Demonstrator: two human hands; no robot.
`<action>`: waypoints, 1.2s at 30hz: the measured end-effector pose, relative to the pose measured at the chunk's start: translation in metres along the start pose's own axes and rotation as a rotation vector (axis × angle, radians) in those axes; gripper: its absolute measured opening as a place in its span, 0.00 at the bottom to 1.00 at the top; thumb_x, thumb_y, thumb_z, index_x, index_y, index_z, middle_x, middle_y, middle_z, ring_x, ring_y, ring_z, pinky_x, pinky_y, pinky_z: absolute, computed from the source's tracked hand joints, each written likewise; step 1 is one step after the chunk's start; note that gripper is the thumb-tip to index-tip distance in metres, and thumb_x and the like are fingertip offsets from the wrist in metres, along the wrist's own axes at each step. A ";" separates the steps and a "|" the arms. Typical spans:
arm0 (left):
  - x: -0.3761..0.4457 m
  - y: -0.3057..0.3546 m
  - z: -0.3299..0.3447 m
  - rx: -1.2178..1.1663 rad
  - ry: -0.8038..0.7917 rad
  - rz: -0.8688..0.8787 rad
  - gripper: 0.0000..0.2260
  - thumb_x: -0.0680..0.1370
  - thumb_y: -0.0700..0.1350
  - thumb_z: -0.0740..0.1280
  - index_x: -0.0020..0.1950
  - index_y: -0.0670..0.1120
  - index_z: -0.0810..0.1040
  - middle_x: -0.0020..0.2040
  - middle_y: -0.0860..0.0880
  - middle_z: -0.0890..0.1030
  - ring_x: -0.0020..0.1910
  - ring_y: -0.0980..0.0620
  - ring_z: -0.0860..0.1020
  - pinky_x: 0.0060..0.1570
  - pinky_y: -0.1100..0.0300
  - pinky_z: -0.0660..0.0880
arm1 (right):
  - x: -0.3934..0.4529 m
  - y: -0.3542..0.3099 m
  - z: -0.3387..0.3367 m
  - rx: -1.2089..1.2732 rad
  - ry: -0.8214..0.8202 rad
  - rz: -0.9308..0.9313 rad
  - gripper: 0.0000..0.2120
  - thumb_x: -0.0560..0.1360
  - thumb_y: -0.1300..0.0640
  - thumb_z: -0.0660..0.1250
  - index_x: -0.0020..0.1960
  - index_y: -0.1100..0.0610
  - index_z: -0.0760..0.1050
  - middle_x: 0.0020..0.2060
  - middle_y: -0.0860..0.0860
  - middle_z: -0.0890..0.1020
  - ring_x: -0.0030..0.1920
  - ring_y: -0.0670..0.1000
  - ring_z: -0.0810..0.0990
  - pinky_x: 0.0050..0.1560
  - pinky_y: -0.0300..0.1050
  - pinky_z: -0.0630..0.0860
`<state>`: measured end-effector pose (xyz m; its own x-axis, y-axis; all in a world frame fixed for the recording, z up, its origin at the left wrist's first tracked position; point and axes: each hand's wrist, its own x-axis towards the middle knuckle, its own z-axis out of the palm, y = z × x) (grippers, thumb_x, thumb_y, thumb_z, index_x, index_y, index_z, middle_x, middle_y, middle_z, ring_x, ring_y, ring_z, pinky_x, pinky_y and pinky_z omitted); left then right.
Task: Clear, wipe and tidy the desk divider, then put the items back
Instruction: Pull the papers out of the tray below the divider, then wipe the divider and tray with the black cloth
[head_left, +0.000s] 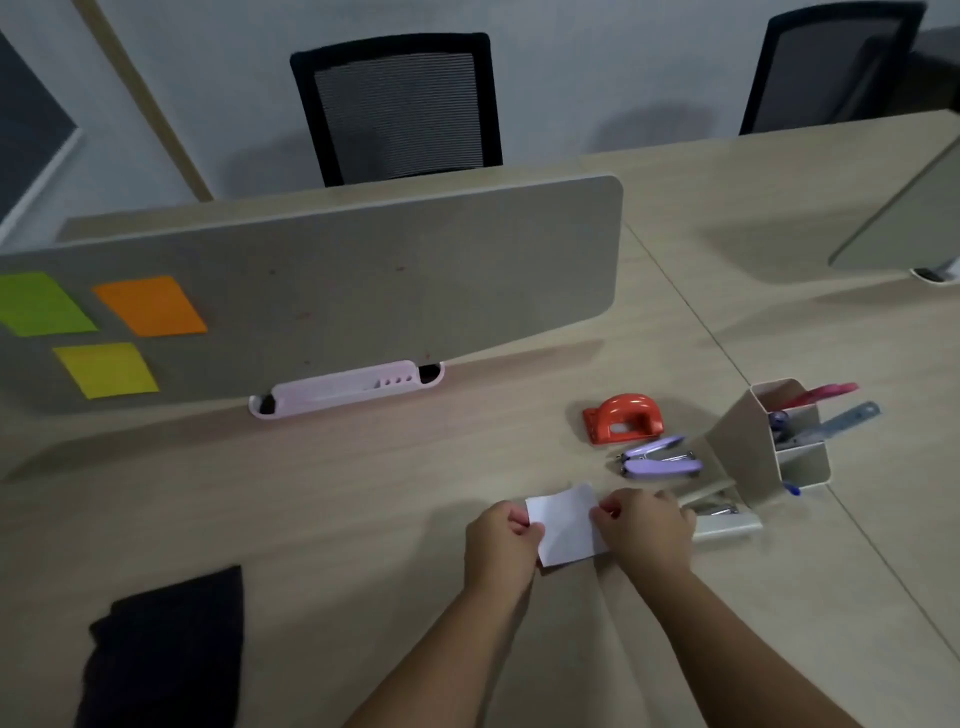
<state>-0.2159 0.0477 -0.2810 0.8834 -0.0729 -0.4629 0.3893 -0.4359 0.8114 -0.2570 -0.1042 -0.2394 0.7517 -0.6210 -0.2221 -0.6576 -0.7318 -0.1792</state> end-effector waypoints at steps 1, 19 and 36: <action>0.000 0.000 0.002 0.019 0.019 0.012 0.05 0.64 0.43 0.70 0.31 0.49 0.74 0.30 0.49 0.80 0.30 0.45 0.80 0.36 0.49 0.80 | 0.000 0.002 0.001 -0.041 -0.008 -0.016 0.12 0.74 0.45 0.61 0.48 0.46 0.81 0.45 0.48 0.84 0.58 0.53 0.73 0.52 0.47 0.63; -0.039 -0.077 -0.183 0.231 0.416 0.236 0.07 0.76 0.42 0.66 0.48 0.54 0.78 0.48 0.57 0.78 0.50 0.58 0.76 0.51 0.60 0.75 | -0.065 -0.143 0.055 0.128 -0.214 -0.843 0.12 0.74 0.48 0.62 0.52 0.51 0.79 0.48 0.51 0.82 0.50 0.56 0.77 0.49 0.49 0.73; -0.027 -0.180 -0.330 0.604 0.578 0.001 0.24 0.80 0.57 0.49 0.75 0.53 0.64 0.75 0.52 0.68 0.72 0.49 0.68 0.68 0.51 0.65 | -0.183 -0.329 0.112 0.722 -0.734 -0.349 0.04 0.72 0.60 0.67 0.41 0.56 0.71 0.41 0.54 0.78 0.44 0.55 0.78 0.41 0.45 0.72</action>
<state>-0.2233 0.4243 -0.2970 0.9424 0.3265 -0.0724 0.3269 -0.8539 0.4050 -0.1840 0.2813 -0.2472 0.8468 0.0838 -0.5254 -0.4688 -0.3492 -0.8113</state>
